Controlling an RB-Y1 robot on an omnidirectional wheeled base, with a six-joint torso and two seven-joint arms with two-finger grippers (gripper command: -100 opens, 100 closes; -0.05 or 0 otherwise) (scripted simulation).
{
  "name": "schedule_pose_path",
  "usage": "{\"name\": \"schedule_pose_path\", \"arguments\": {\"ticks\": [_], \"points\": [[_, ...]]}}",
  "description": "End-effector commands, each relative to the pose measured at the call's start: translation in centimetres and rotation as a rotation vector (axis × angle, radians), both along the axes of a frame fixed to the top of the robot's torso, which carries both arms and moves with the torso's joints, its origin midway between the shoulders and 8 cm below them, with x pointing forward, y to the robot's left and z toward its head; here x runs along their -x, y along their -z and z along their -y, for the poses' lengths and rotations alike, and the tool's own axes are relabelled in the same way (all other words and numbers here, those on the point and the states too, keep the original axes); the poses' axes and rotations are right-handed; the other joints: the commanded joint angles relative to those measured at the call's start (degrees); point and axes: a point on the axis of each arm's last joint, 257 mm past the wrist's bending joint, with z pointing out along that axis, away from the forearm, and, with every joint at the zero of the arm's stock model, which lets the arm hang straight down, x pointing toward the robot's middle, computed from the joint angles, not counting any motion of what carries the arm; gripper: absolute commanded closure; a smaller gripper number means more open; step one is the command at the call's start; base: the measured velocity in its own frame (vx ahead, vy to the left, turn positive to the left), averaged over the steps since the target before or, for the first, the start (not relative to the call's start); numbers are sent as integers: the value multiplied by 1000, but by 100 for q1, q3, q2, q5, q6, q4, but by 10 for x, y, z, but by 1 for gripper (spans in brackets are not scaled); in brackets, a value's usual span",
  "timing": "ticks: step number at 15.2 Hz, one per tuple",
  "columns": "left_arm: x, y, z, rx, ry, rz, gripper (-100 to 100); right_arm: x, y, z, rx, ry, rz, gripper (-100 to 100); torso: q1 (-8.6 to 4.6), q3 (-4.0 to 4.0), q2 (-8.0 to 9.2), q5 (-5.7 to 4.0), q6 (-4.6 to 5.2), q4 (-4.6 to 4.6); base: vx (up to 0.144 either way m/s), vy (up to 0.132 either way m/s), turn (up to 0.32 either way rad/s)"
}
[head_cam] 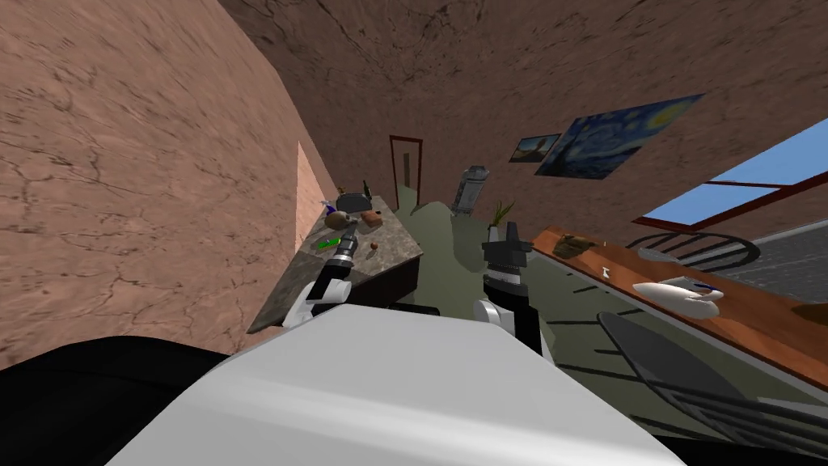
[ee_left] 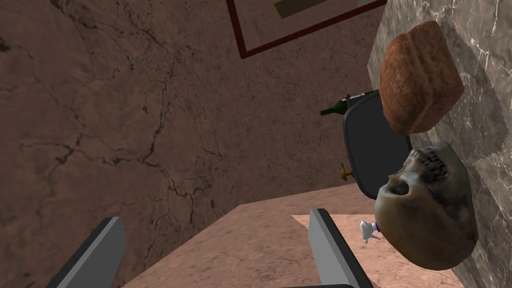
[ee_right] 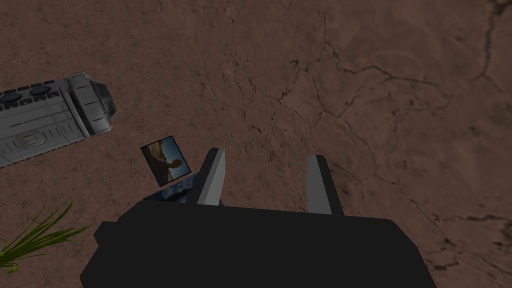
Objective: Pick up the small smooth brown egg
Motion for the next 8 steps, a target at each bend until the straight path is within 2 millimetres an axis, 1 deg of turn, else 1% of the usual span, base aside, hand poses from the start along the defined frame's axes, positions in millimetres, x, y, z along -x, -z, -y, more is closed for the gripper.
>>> {"name": "schedule_pose_path", "arguments": {"ticks": [1,3,4,5,6,7,8], "points": [[-1,10,-9,-15,-21,-39,-100,0,0,0,0,0,0,0,0,0,0,0,0,0,-17,16,-224],[-3,26,-27,-41,-61,-104,-100,0,0,0,0,0,0,0,0,0,0,0,-2,0,-16,16,-227],[-3,26,-28,-40,-62,-106,-100,0,0,0,0,0,0,0,0,0,0,0,0,0,-16,16,-209],[-3,35,-37,-51,-83,-141,-100,0,0,0,0,0,0,0,0,0,-1,0,-2,0,-16,16,-183],[-3,35,-37,-51,-83,-141,-100,0,0,0,0,0,0,0,0,0,-1,0,-3,0,-13,15,-145],[-3,44,-47,-61,-104,-177,-100,0,0,0,0,0,0,0,0,-1,-1,0,-3,0,-11,14,-156],[-2,51,-56,-71,-124,-206,-100,0,0,0,0,0,0,0,-1,-1,-2,0,-3,0,-13,13,-320]]}}
